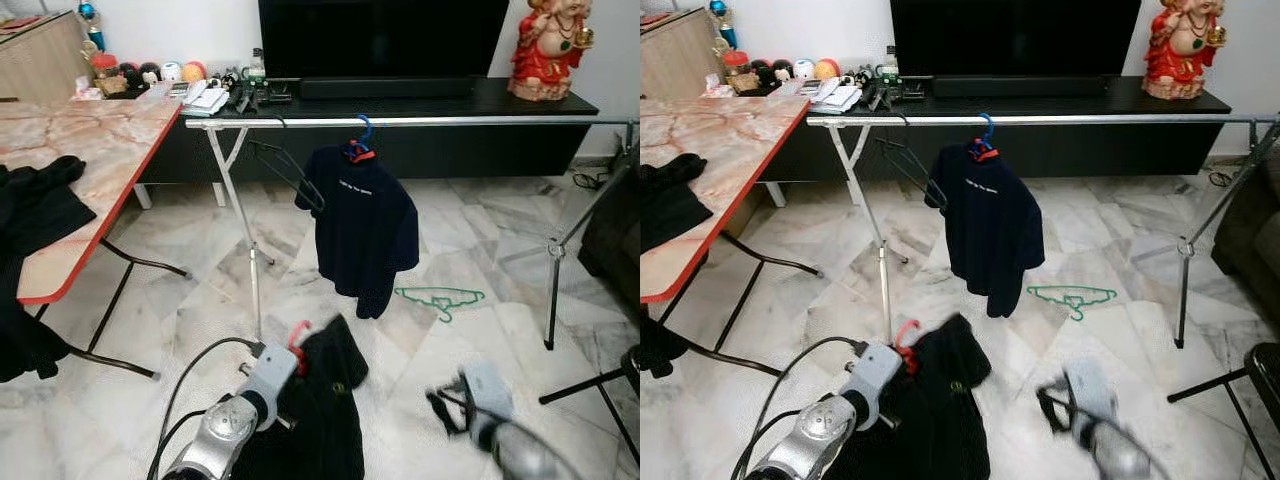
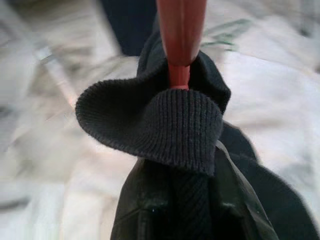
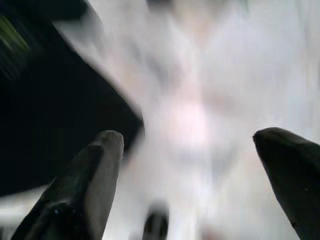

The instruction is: Hang hanger

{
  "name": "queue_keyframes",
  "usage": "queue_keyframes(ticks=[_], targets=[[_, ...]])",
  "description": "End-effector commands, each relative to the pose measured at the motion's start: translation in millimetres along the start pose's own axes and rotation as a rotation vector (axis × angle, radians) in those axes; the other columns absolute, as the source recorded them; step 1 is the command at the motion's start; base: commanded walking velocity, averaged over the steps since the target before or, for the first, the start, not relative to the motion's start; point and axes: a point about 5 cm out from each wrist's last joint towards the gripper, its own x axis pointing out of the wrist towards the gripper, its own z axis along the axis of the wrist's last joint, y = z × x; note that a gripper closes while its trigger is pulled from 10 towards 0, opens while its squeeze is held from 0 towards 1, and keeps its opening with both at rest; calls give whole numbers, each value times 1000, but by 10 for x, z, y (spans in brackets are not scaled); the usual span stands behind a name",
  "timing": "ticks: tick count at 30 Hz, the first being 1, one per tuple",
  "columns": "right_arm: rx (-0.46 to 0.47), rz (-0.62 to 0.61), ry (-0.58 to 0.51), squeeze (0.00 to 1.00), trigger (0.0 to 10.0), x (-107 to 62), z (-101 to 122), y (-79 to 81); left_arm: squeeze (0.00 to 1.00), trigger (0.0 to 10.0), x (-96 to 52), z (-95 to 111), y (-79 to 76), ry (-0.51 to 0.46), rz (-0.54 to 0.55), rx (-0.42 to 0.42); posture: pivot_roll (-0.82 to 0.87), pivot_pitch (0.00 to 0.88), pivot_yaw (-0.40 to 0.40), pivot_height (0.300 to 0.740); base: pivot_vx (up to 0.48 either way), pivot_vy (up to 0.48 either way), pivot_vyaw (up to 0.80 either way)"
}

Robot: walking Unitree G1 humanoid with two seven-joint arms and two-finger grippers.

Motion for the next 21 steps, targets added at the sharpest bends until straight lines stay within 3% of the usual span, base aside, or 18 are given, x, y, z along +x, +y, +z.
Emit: queue_keyframes(ticks=[1, 4, 7, 10, 15, 17, 21], targets=[[12, -34, 16, 0, 10000, -17, -65, -32, 0, 10000, -86, -30, 193, -30, 100, -73, -31, 78, 36, 740, 0, 0, 0], [-12, -51, 37, 0, 10000, -52, -200, -14, 0, 10000, -220, -89, 349, -70, 156, -95, -20, 86, 39, 740, 0, 0, 0], [40, -140, 65, 0, 10000, -103, -354, -62, 0, 10000, -399, -100, 508, -134, 226, -138, -14, 87, 40, 740, 0, 0, 0], [30, -157, 91, 0, 10000, -137, -463, -48, 0, 10000, -501, -93, 543, -155, 250, -106, 3, 82, 41, 740, 0, 0, 0], [-2, -162, 155, 0, 10000, -201, -652, -39, 0, 10000, -627, -115, 523, -153, 267, -109, 23, 79, 32, 740, 0, 0, 0], [-42, -151, 179, 0, 10000, -228, -710, -64, 0, 10000, -671, -137, 432, -135, 257, -141, 31, 78, 28, 740, 0, 0, 0], [7, -173, 166, 0, 10000, -235, -704, -103, 0, 10000, -813, -110, 339, -141, 208, -153, 25, 70, 45, 740, 0, 0, 0]])
